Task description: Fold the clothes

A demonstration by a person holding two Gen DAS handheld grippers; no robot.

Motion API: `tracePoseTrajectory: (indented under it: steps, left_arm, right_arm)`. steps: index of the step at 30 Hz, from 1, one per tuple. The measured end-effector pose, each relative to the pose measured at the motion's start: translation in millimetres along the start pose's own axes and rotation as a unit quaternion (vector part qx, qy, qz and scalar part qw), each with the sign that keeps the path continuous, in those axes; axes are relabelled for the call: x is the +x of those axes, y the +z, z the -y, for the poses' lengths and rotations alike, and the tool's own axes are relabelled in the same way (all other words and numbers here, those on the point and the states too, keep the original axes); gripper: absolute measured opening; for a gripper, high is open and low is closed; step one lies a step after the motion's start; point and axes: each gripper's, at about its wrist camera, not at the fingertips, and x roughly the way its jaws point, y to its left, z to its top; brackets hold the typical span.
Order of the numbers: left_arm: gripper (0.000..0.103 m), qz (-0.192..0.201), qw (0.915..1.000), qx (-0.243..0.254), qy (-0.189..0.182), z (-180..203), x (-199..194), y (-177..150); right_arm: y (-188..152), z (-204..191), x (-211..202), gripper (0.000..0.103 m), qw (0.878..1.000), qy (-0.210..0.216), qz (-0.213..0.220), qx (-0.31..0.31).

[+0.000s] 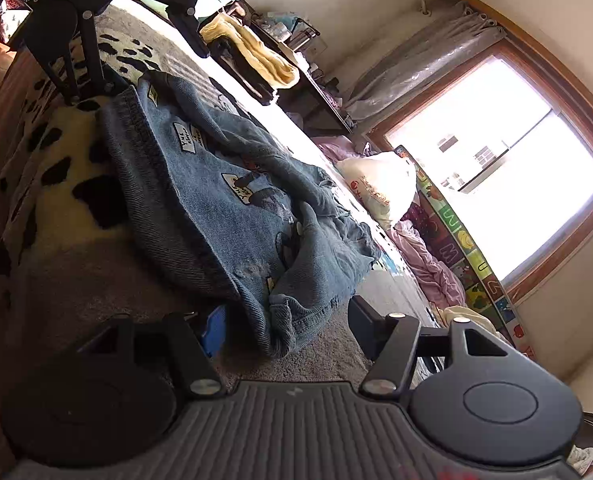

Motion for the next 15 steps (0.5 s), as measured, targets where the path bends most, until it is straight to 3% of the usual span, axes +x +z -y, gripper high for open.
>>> tracePoseTrajectory:
  steps: [2,4,7,8,11,12,14,15]
  left_arm:
    - [0.06,-0.002,0.9999,-0.012,0.004,-4.6,2.9,0.3]
    - [0.057,-0.007,0.9998,-0.004,-0.018,-1.2,8.5,-1.9]
    - [0.041,-0.015,0.9989,-0.002,-0.045,2.8,16.6,-1.6]
    - [0.036,-0.016,0.9988,0.0,-0.047,3.1,19.0,0.0]
    - [0.025,-0.025,0.9983,0.001,-0.052,5.0,25.5,3.9]
    - [0.021,-0.029,0.998,0.002,-0.055,7.3,25.8,5.3]
    - [0.012,-0.035,0.9977,0.003,-0.058,9.8,24.3,8.9]
    - [0.012,-0.036,0.9976,0.004,-0.059,10.1,22.8,11.1]
  right_arm:
    - [4.4,5.8,-3.8,0.056,1.0,-0.005,0.009,0.01]
    - [4.2,10.5,-4.5,0.055,1.0,-0.005,0.01,0.018]
    - [-3.8,11.9,5.0,0.055,0.999,0.029,-0.019,0.028]
    - [-5.6,10.9,6.9,0.05,0.999,0.034,-0.019,0.028]
    - [-4.7,11.1,10.0,0.046,0.999,0.043,-0.01,0.029]
    - [-4.5,12.4,12.8,0.043,0.998,0.051,-0.011,0.035]
    - [-4.7,15.4,19.0,0.025,0.996,0.071,-0.016,0.052]
    - [-4.5,16.8,20.8,0.023,0.995,0.078,-0.018,0.06]
